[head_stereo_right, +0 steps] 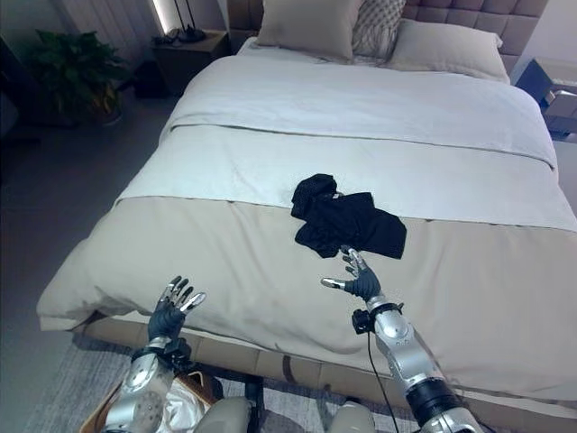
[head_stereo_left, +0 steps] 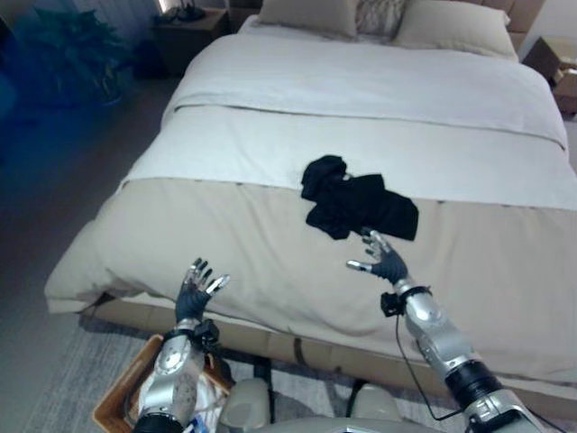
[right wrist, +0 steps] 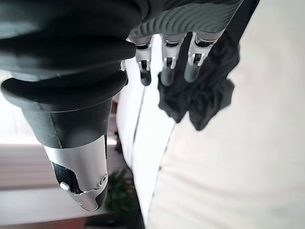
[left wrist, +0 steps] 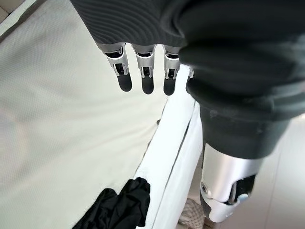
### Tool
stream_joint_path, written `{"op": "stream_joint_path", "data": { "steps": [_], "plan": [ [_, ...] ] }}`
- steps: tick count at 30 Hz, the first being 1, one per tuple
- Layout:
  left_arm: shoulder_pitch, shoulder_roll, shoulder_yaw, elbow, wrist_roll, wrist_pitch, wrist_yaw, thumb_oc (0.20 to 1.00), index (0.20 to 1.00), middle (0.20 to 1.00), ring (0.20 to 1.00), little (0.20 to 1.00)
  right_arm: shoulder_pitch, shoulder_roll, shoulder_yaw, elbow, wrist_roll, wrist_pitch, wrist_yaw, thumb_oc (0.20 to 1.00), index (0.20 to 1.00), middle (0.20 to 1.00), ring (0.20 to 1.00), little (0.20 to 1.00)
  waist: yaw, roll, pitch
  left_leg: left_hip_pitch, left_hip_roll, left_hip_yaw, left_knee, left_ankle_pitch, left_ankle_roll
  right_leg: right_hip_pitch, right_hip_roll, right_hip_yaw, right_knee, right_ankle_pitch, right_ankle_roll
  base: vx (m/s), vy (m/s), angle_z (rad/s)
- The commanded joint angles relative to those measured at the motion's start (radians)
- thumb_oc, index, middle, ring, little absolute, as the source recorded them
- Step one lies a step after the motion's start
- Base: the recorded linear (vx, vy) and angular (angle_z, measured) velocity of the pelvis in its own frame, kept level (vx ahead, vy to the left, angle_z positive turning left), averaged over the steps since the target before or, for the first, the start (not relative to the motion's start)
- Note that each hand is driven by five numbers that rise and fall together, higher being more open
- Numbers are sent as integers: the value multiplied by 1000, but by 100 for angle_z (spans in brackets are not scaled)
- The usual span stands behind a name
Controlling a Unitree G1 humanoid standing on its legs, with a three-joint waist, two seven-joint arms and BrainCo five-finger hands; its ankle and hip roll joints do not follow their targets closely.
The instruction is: Pick up clothes into the bucket
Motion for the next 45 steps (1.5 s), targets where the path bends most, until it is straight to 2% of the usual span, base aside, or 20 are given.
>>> {"op": "stream_joint_path", "data": {
  "steps": [1, 2, 4, 5, 6, 8, 10, 12, 13, 14, 15, 17, 19, 22, 26, 34, 41, 43, 44, 45],
  "plan": [
    [-40, 63, -16, -146, 48, -70, 12, 1000, 1000, 1000, 1000, 1000, -203, 2, 15, -5, -59, -39, -61, 1000, 1000, 1000, 1000, 1000, 14, -5, 92, -57, 19, -66, 31, -27, 9, -17, -60, 10, -125, 228, 48, -167, -164, -9],
    [-61, 73, -33, -151, 37, -81, 10, 1000, 1000, 1000, 1000, 1000, -245, -8, 20, 15, -69, -41, -84, 1000, 1000, 1000, 1000, 1000, 10, -4, 119, -90, 23, -77, 45, -30, -8, -56, -68, 27, -227, 231, 54, -160, -253, -3],
    [-78, 78, -44, -147, 37, -90, 20, 1000, 1000, 1000, 1000, 1000, -303, -13, 30, 53, -103, -37, -117, 1000, 1000, 1000, 1000, 1000, 7, -5, 138, -122, 47, -96, 78, -45, -43, -68, -86, -7, -374, 273, 71, 18, -258, 9],
    [-82, 76, -53, -149, 35, -93, 26, 1000, 1000, 1000, 1000, 1000, -326, -14, 32, 78, -122, -32, -136, 1000, 1000, 1000, 1000, 1000, 9, -3, 148, -131, 60, -111, 81, -46, -56, -83, -92, -5, -386, 289, 79, 92, -249, 17],
    [-82, 71, -59, -152, 24, -90, 26, 1000, 1000, 1000, 1000, 1000, -339, -22, 27, 84, -137, -27, -150, 1000, 1000, 1000, 1000, 1000, 20, -8, 151, -148, 65, -121, 96, -47, -71, -62, -97, -32, -401, 284, 80, 62, -174, 22],
    [-85, 66, -65, -153, 22, -88, 24, 1000, 1000, 1000, 1000, 1000, -363, -30, 17, 107, -147, -26, -168, 1000, 1000, 1000, 1000, 1000, 23, -2, 162, -170, 66, -131, 106, -43, -82, -55, -99, -59, -410, 287, 82, -12, -166, 29],
    [-92, 68, -83, -174, 12, -93, 27, 1000, 1000, 1000, 1000, 1000, -429, -69, -9, 138, -158, -33, -230, 1000, 1000, 1000, 1000, 1000, 22, 25, 187, -226, 99, -146, 89, -1, -116, -75, -76, -113, -398, 278, 80, -66, -265, 46],
    [-96, 68, -84, -187, 0, -99, 35, 1000, 1000, 1000, 1000, 1000, -480, -108, -28, 169, -170, -31, -275, 1000, 1000, 1000, 1000, 1000, 17, 44, 204, -274, 109, -149, 75, 35, -136, -112, -75, -137, -387, 273, 78, -40, -120, 47],
    [-97, 67, -84, -187, 0, -99, 35, 1000, 1000, 1000, 1000, 1000, -482, -109, -27, 172, -169, -32, -275, 1000, 1000, 1000, 1000, 1000, 19, 48, 205, -275, 113, -150, 78, 30, -138, -114, -71, -137, -383, 268, 77, -59, -75, 52],
    [-106, 71, -83, -202, -9, -114, 58, 1000, 1000, 1000, 1000, 1000, -587, -160, -32, 219, -201, -24, -335, 1000, 1000, 1000, 1000, 1000, 22, 66, 225, -324, 130, -146, 57, 61, -150, -179, -62, -143, -362, 261, 74, -47, -43, 39],
    [-107, 70, -82, -202, -9, -114, 58, 1000, 1000, 1000, 1000, 1000, -589, -161, -31, 221, -201, -24, -335, 1000, 1000, 1000, 1000, 1000, 22, 66, 224, -325, 130, -145, 57, 61, -150, -182, -62, -141, -361, 261, 74, -57, -59, 35],
    [-109, 78, -97, -227, -2, -125, 87, 1000, 1000, 1000, 1000, 1000, -742, -231, -17, 295, -227, -11, -408, 1000, 1000, 1000, 1000, 1000, 33, 74, 225, -411, 147, -146, 47, 76, -149, -311, -55, -108, -316, 256, 69, -7, -45, 15],
    [-109, 80, -104, -240, 1, -127, 89, 1000, 1000, 1000, 1000, 1000, -782, -250, -4, 319, -238, -10, -421, 1000, 1000, 1000, 1000, 1000, 35, 76, 225, -438, 149, -146, 48, 77, -147, -357, -53, -93, -295, 251, 67, -6, -1, -6],
    [-112, 87, -112, -271, 13, -138, 118, 1000, 1000, 1000, 1000, 1000, -931, -333, 40, 402, -274, 8, -489, 1000, 1000, 1000, 1000, 1000, 35, 80, 225, -540, 153, -149, 62, 81, -149, -486, -51, -58, -232, 230, 59, -20, -32, 1],
    [-115, 82, -119, -287, 23, -146, 155, 1000, 1000, 1000, 1000, 1000, -1048, -394, 95, 497, -316, 35, -561, 1000, 1000, 1000, 1000, 1000, 36, 84, 225, -612, 151, -158, 73, 87, -150, -580, -45, -38, -181, 213, 53, 5, -19, 15],
    [-130, 87, -142, -302, 33, -161, 178, 1000, 1000, 1000, 1000, 1000, -1215, -479, 225, 634, -351, 50, -583, 1000, 1000, 1000, 1000, 1000, 48, 85, 225, -669, 148, -173, 48, 110, -154, -674, -50, -27, -137, 202, 56, 2, -17, 0],
    [-124, 94, -141, -320, 1, -168, 162, 1000, 1000, 1000, 1000, 1000, -1339, -514, 383, 794, -312, 34, -457, 1000, 1000, 1000, 1000, 1000, 65, 85, 225, -707, 141, -189, 42, 120, -156, -712, -64, -34, -112, 193, 56, 6, -14, 6],
    [-125, 93, -140, -322, -3, -167, 160, 1000, 1000, 1000, 1000, 1000, -1352, -513, 394, 814, -295, 34, -437, 1000, 1000, 1000, 1000, 1000, 66, 85, 225, -712, 138, -192, 40, 124, -157, -715, -65, -34, -110, 192, 56, 7, -10, 6],
    [-128, 92, -137, -317, -9, -165, 154, 1000, 1000, 1000, 1000, 1000, -1368, -521, 415, 847, -266, 31, -395, 1000, 1000, 1000, 1000, 1000, 73, 84, 225, -717, 133, -198, 34, 130, -158, -719, -66, -36, -108, 190, 55, 82, -33, 6],
    [-130, 91, -136, -316, -11, -162, 149, 1000, 1000, 1000, 1000, 1000, -1373, -523, 426, 861, -251, 28, -373, 871, 871, 871, 871, 871, 76, 85, 225, -697, 136, -199, 31, 104, -163, -705, -65, -29, -94, 159, 68, 15, -15, 6]
  ]
}}
